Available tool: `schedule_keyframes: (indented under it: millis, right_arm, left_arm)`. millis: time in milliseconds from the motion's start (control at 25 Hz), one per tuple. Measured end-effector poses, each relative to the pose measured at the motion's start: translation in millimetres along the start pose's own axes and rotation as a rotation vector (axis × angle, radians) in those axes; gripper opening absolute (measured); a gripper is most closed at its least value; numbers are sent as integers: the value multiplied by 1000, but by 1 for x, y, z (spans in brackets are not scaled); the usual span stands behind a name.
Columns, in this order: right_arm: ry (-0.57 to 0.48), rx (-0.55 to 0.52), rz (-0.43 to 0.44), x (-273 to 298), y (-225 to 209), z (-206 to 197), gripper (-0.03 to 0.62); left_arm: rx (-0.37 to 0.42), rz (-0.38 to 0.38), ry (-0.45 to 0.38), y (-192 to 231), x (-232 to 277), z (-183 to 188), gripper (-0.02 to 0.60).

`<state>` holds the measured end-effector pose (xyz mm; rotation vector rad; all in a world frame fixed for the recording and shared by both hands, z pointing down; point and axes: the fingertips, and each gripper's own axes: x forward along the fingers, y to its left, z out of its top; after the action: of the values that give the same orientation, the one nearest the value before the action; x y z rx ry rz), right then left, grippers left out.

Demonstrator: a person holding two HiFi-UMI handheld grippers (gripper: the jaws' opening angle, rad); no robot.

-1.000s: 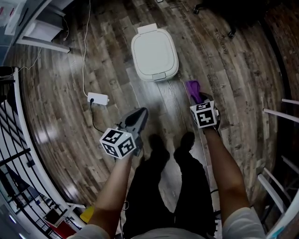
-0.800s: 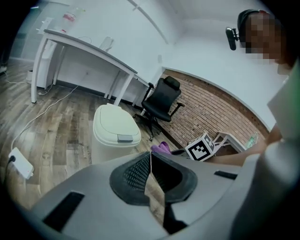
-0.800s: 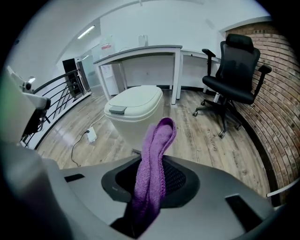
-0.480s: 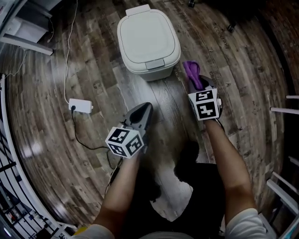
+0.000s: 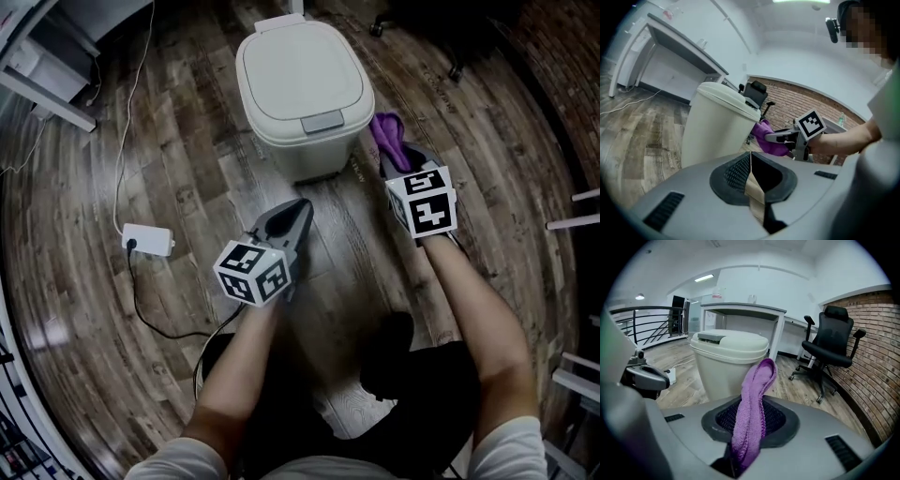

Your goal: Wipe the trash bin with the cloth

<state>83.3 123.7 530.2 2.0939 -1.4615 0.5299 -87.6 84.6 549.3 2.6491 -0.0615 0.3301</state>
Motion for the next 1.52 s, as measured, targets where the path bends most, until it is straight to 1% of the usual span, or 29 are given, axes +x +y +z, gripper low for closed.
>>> schedule_keyframes:
  millis: [80,240,440,640,800,1000,1120,1240,1360,1520]
  right_arm:
    - [0,-18,5,1,11,1,94]
    - [-16,-123,3,-2,36,11,94]
    - [-48,-210,29,-1,66,24,94]
    - [-58,-251,72,6,94,29,94]
    - [-71,-284,111,13,120,40,94]
    - [-91,-344,195,19,160,49,94]
    - [-123,-396,286,15,192,55,94]
    - [-164,-464,367,3,221,60,94]
    - [-155,-497,391,-4,226,52,94]
    - [-76,-498,345,-1,196,26,94]
  left_arm:
    - [39,-34,-12,-1,3,7,8]
    - [40,-27,-39,3,-4,12,8]
    - [88,-32,-76,-1,-17,24,8]
    - [74,-23,-91,2,-29,29,8]
    - [60,-7,-80,10,-42,27,8]
    - [33,50,-86,32,-61,30,8]
    - [19,72,-83,40,-70,28,8]
    - [-6,87,-59,47,-75,21,8]
    - [-27,84,-41,48,-72,15,8]
    - [-24,49,-24,38,-56,10,8]
